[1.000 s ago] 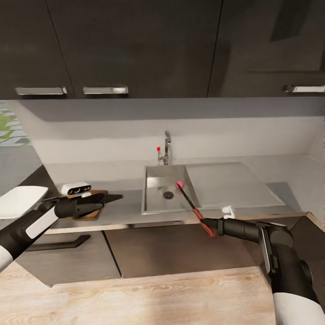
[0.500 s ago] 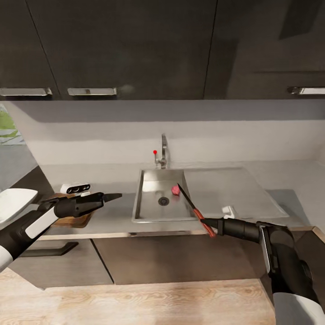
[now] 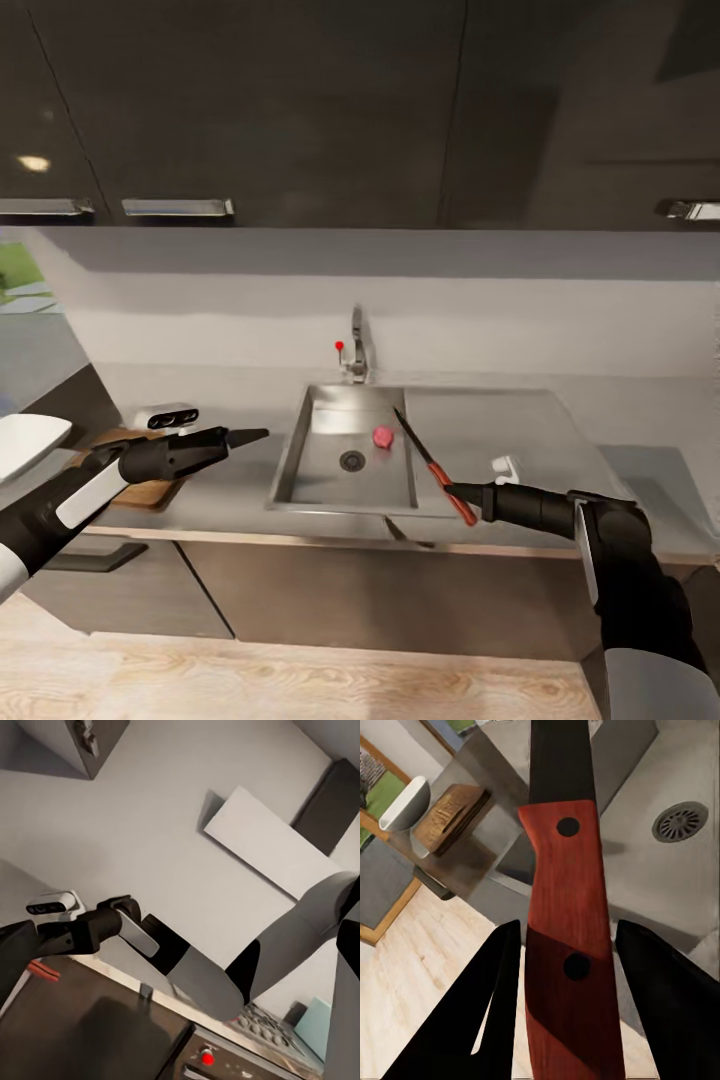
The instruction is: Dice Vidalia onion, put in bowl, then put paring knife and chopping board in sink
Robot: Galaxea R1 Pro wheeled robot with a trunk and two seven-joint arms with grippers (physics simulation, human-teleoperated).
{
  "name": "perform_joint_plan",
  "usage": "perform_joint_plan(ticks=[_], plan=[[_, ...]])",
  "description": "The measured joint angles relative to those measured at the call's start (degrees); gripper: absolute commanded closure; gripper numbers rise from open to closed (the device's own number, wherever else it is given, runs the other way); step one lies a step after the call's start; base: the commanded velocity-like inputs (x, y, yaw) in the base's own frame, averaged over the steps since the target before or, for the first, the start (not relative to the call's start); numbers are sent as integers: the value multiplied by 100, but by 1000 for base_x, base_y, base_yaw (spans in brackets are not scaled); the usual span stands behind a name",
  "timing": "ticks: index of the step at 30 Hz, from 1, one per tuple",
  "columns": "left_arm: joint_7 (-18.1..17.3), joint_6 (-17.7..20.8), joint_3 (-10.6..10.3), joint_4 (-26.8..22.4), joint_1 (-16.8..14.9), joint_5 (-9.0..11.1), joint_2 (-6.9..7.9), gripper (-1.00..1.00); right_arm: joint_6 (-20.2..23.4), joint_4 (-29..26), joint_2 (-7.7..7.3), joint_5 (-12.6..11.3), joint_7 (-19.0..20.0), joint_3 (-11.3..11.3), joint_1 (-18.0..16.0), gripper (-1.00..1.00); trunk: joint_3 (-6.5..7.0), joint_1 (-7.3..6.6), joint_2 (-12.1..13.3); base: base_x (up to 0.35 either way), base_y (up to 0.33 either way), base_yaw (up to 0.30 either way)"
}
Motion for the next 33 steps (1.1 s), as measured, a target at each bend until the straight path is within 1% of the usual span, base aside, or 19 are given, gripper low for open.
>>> perform_joint_plan(ticks=[6,11,14,17,20,29,33], plan=[[-1,-1,-5,-1,0,2,-5,-100,-4,8,5,-6,-13,-8,-1,100,6,0,1,2,-300,1],[1,1,-6,5,-3,4,-6,-100,-18,17,0,-8,-11,-8,0,100,43,0,0,7,-57,0],[5,1,-7,50,-5,109,-7,-100,-25,18,-1,-2,-9,-8,-2,100,71,-1,-1,104,-7,0],[9,-5,-7,132,-2,238,-7,-100,-30,18,3,1,-14,-8,0,100,92,-2,-1,227,-2,0],[10,-6,-7,186,-1,280,-8,-100,-34,26,6,1,-17,-5,0,100,101,-3,-1,290,48,0],[10,-7,-7,221,-1,300,-8,-100,-32,77,8,1,-26,-8,0,100,106,-3,-1,320,32,-4],[10,-6,-7,223,-4,301,-8,-100,-27,79,8,1,-27,-8,-1,100,132,-3,-1,329,1,-72]])
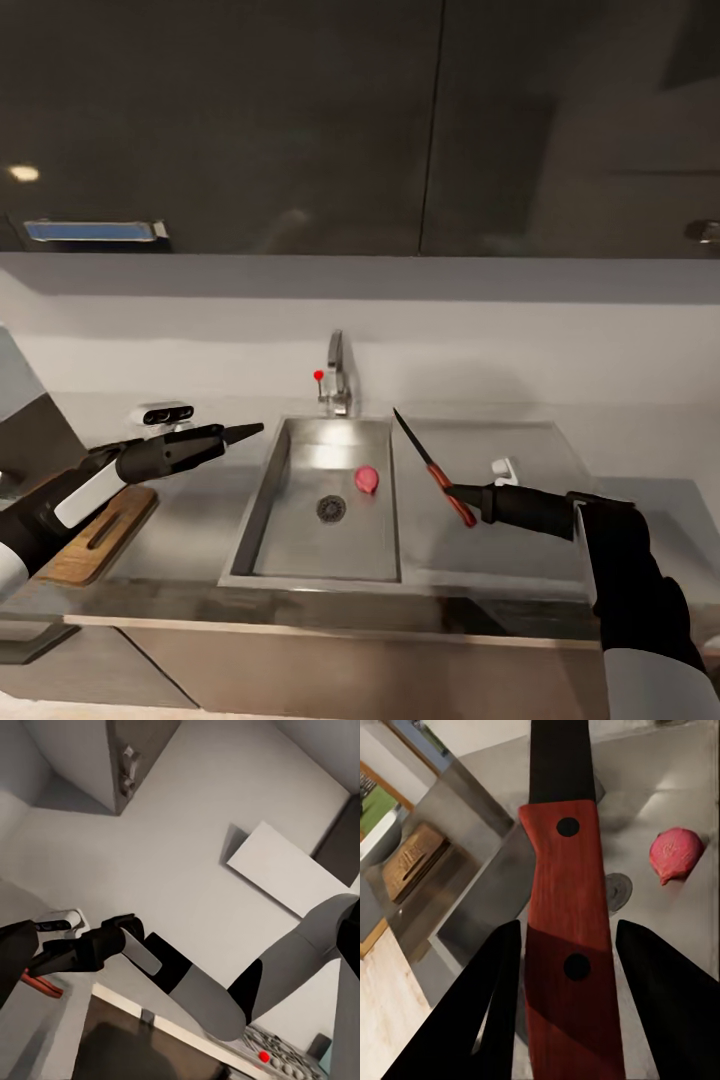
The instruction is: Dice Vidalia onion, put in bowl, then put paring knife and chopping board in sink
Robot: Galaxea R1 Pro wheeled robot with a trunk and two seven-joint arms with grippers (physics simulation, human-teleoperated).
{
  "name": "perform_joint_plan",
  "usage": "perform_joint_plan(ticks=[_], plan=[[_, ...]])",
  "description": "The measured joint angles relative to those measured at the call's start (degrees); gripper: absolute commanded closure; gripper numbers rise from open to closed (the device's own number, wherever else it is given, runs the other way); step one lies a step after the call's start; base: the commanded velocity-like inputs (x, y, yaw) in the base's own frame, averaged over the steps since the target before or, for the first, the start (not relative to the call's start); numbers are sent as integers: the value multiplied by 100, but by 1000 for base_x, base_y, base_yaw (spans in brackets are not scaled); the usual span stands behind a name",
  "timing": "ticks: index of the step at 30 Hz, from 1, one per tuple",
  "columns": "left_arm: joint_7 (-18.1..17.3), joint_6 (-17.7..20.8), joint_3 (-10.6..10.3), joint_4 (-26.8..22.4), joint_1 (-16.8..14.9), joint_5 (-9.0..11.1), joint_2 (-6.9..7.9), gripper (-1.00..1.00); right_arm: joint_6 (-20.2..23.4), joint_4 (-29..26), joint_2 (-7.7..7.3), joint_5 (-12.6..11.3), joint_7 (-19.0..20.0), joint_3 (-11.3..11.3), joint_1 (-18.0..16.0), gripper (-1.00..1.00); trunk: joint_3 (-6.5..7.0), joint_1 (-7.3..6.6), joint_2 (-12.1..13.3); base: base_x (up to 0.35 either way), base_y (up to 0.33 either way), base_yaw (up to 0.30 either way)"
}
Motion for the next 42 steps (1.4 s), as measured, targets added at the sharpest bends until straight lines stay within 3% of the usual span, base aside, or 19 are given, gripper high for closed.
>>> perform_joint_plan(ticks=[16,20,23,24,25,26,27,30,32,33,37,42], plan=[[-2,8,1,9,2,0,9,-100,-5,9,0,0,-8,0,1,100,49,4,1,109,0,-28],[188,104,7,414,0,-23,-37,-100,-6,-11,-6,7,8,-20,2,100,49,4,2,0,0,0],[1244,390,-6,633,1,-64,-330,-100,-10,-71,-138,-10,30,-241,2,100,49,4,2,0,0,0],[1939,583,-4,671,3,-84,-539,-100,-13,-86,-249,-38,38,-369,2,100,48,4,2,0,0,0],[2338,691,-1,683,0,-90,-666,-100,-11,-93,-304,-65,41,-432,2,100,49,4,2,0,0,0],[3122,886,1,680,-2,-105,-902,-100,-11,-110,-394,-134,47,-516,2,100,48,4,1,0,0,0],[4180,1132,5,607,-4,-121,-1239,-100,-14,-136,-490,-275,54,-592,2,100,48,4,1,0,0,0],[5402,1545,31,449,-9,-99,-1649,-100,-12,-313,-652,-483,73,-654,45,100,49,4,0,0,0,0],[5983,1926,58,380,-38,-82,-1869,-100,18,-653,-840,-657,103,-674,214,100,49,3,0,0,0,0],[6107,2011,64,368,-47,-79,-1921,-100,26,-737,-892,-723,110,-677,271,100,49,4,0,0,0,0],[7101,2362,82,355,-102,-43,-2316,-100,95,-1078,-1427,-1672,191,-658,579,100,48,4,0,0,0,0],[7943,2471,85,423,-303,-8,-2516,-100,346,-1124,-1864,-2325,199,-432,604,100,49,4,0,0,0,0]])
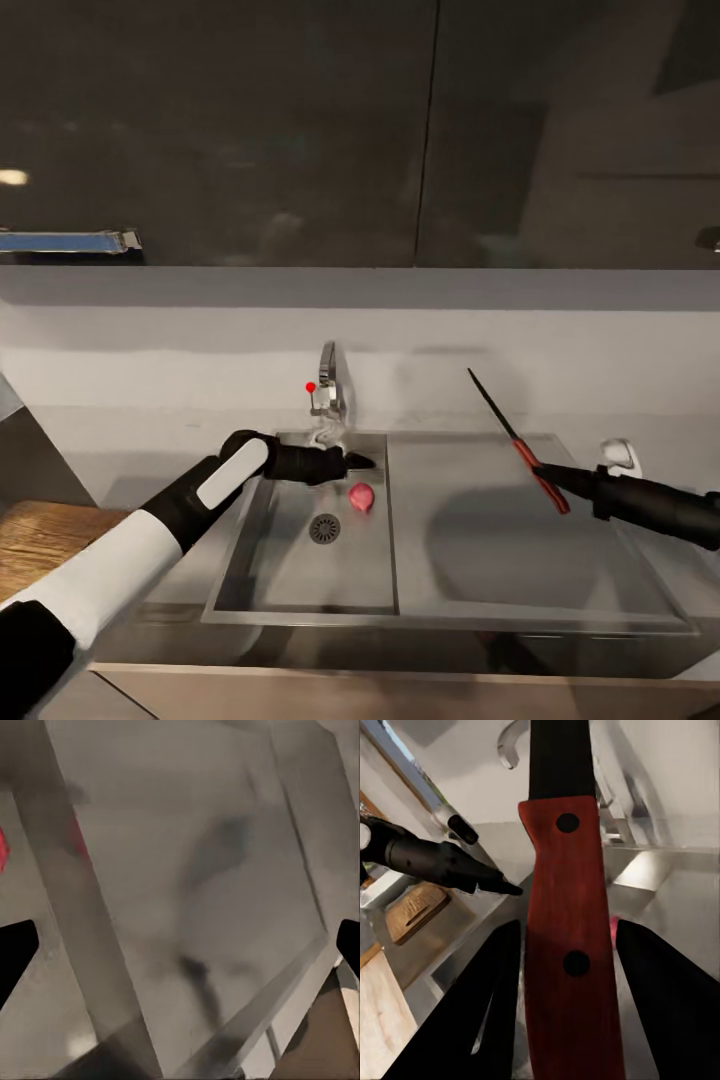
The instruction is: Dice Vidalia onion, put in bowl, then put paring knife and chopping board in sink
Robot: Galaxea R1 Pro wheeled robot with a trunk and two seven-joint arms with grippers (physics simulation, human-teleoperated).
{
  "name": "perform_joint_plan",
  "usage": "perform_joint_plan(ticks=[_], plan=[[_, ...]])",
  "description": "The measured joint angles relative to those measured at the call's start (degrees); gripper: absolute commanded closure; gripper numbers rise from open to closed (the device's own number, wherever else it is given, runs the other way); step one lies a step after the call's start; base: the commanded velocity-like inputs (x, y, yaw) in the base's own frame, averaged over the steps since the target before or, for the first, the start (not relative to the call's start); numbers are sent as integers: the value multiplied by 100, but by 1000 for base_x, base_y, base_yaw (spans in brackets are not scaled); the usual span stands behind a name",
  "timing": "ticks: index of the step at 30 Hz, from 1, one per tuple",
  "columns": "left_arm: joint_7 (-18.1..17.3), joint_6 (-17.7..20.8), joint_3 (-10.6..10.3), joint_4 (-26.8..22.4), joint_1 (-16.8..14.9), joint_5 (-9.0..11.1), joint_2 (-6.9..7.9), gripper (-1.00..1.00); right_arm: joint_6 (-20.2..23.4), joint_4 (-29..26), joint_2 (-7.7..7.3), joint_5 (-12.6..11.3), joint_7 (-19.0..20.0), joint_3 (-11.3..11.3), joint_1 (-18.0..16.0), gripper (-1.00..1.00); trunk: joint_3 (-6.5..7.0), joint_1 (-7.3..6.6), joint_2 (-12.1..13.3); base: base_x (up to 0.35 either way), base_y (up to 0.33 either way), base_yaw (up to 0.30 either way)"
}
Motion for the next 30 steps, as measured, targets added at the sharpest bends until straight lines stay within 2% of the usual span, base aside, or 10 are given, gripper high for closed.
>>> perform_joint_plan(ticks=[3,6,9,12,13,16,20,25,27,30], plan=[[476,148,7,291,-301,-16,-70,-100,150,-34,-113,-155,2,317,1,100,0,0,0,0,0,0],[602,181,8,682,-562,-22,-176,-100,186,-57,-146,-216,2,483,1,100,0,0,1,0,0,0],[647,194,12,1228,-862,-29,-312,-100,208,-76,-157,-433,9,645,-1,100,0,0,1,0,0,0],[653,199,18,1758,-1087,-30,-454,-100,314,-88,-160,-718,13,961,-1,100,0,0,1,0,0,0],[658,196,21,2085,-1201,-36,-584,-100,572,-98,-151,-868,9,1185,-1,100,0,0,1,0,0,0],[672,180,15,2351,-1249,-44,-740,-100,809,-108,-149,-931,1,1271,-4,100,0,0,1,0,0,0],[694,152,13,2754,-1384,-56,-866,-100,821,-111,-152,-995,-6,1291,-4,100,0,0,0,0,0,0],[710,98,-2,3281,-1554,-67,-1204,-100,822,-110,-144,-1013,-25,1297,0,100,0,0,0,0,0,0],[711,-14,-20,3348,-1570,-71,-1265,-100,822,-105,-135,-1012,-27,1279,1,100,-3,0,1,0,0,0],[711,-104,-48,3373,-1575,-80,-1280,-100,821,-91,-125,-986,-33,1275,1,100,-22,0,1,0,0,0]])
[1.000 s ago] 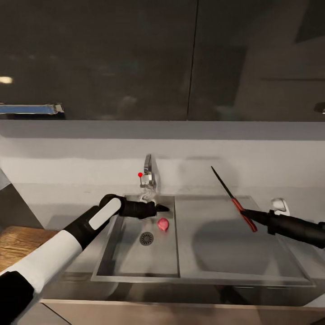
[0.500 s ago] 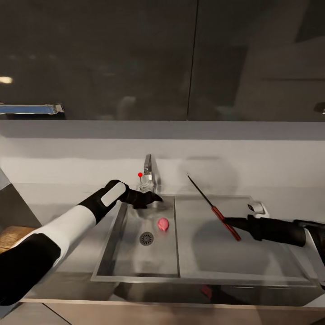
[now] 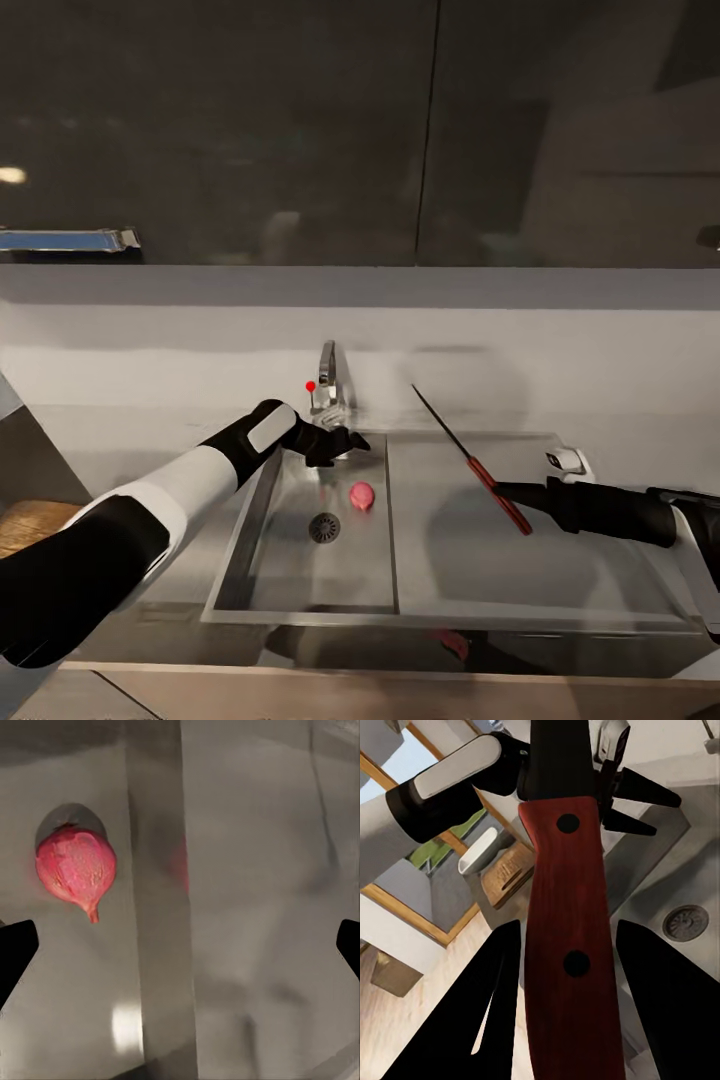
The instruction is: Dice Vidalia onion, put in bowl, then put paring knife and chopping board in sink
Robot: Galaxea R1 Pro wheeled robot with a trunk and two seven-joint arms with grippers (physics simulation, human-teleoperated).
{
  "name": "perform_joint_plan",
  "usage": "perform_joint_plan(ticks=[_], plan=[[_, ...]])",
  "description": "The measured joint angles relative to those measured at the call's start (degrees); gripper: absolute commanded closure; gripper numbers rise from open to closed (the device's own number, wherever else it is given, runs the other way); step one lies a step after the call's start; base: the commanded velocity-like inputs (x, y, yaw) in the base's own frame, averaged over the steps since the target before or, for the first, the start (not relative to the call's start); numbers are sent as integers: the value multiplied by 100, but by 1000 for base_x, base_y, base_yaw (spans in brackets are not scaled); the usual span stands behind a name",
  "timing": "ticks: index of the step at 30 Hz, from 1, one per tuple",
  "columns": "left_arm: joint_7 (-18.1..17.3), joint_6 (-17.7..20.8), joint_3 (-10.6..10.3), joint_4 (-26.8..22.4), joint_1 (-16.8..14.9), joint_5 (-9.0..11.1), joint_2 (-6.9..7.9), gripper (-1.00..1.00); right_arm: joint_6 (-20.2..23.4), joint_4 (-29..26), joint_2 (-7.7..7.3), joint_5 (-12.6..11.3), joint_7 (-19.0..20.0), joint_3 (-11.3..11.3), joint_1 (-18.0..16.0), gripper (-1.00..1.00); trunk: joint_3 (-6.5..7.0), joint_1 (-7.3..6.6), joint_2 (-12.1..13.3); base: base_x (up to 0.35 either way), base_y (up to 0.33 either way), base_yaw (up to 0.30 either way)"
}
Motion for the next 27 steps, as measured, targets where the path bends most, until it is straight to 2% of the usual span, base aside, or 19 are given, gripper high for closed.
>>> perform_joint_plan(ticks=[3,9,22,27], plan=[[-3,-201,-42,2,-3,-99,11,-100,0,5,6,19,-3,-1,0,100,-27,0,0,0,0,0],[-2,-627,-53,75,-2,-548,9,-100,0,16,13,39,-9,0,0,100,-83,0,0,0,0,0],[-81,-714,-54,174,4,-624,6,-100,1,28,15,48,-22,-1,0,100,-205,0,0,0,0,0],[-80,-1002,-55,208,4,-603,14,-100,1,39,23,48,-22,1,0,100,-252,0,0,0,0,0]])
